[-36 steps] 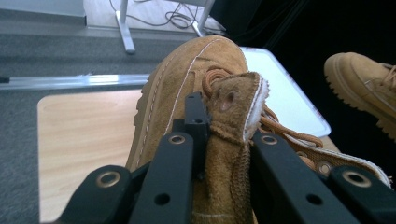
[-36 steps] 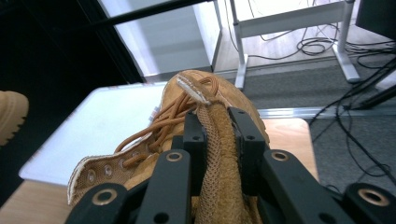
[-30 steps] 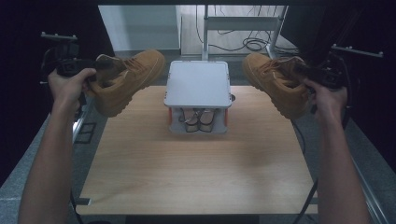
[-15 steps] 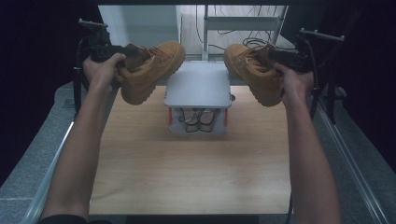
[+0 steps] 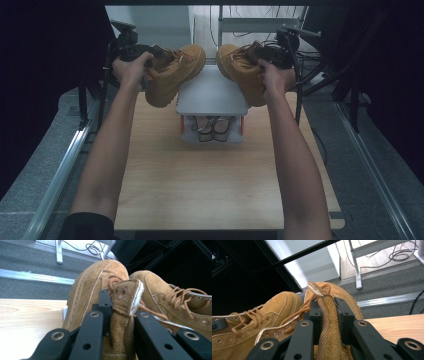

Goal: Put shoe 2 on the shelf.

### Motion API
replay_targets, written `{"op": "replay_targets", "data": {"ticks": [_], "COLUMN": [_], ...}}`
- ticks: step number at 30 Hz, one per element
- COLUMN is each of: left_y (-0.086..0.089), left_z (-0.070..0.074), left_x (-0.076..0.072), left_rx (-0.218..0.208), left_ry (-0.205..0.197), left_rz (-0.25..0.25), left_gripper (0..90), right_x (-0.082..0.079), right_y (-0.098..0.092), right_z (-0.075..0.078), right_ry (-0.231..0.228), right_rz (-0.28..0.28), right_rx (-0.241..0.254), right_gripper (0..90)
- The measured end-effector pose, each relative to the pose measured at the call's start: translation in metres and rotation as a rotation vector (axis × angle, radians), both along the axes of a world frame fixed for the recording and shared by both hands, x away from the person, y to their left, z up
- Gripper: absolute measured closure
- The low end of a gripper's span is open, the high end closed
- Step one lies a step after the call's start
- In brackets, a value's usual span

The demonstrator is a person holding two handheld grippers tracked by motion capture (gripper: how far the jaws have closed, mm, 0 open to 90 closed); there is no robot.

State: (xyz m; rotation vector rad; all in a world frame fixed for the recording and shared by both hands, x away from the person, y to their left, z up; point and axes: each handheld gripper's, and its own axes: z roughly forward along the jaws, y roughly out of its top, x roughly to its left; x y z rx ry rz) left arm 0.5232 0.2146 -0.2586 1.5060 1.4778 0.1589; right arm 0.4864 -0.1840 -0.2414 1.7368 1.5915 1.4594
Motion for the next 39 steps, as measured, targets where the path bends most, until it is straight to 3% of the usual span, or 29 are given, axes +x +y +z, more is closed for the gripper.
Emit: {"op": "replay_targets", "data": {"ticks": [5, 12, 19, 24, 33, 39], "left_y": [-0.004, -0.011, -0.012, -0.021, -0.015, -0.007], "left_z": [-0.007, -0.019, -0.021, -0.018, -0.021, -0.026], "left_x": [0.008, 0.018, 0.024, 0.024, 0.03, 0.037], "left_rx": [-0.007, -0.003, -0.045, -0.023, 0.004, -0.01], "left_ry": [0.021, 0.059, 0.072, 0.081, 0.068, 0.066], "left_rz": [-0.017, -0.042, -0.054, -0.076, -0.123, -0.166], "left_gripper": [81.9, 81.4, 79.4, 77.6, 66.1, 61.4], "right_x": [0.009, 0.02, 0.025, 0.023, 0.024, 0.027], "right_y": [0.013, 0.02, 0.014, 0.013, 0.012, 0.011], "right_z": [-0.013, -0.034, -0.039, -0.039, -0.035, -0.036], "right_ry": [0.013, 0.041, 0.047, 0.059, 0.042, 0.02], "right_rz": [-0.01, -0.02, -0.026, -0.022, 0.074, 0.114], "right_rx": [0.032, 0.04, 0.041, 0.035, -0.068, -0.108], "right_gripper": [77.7, 77.3, 74.8, 74.1, 64.8, 59.2]}}
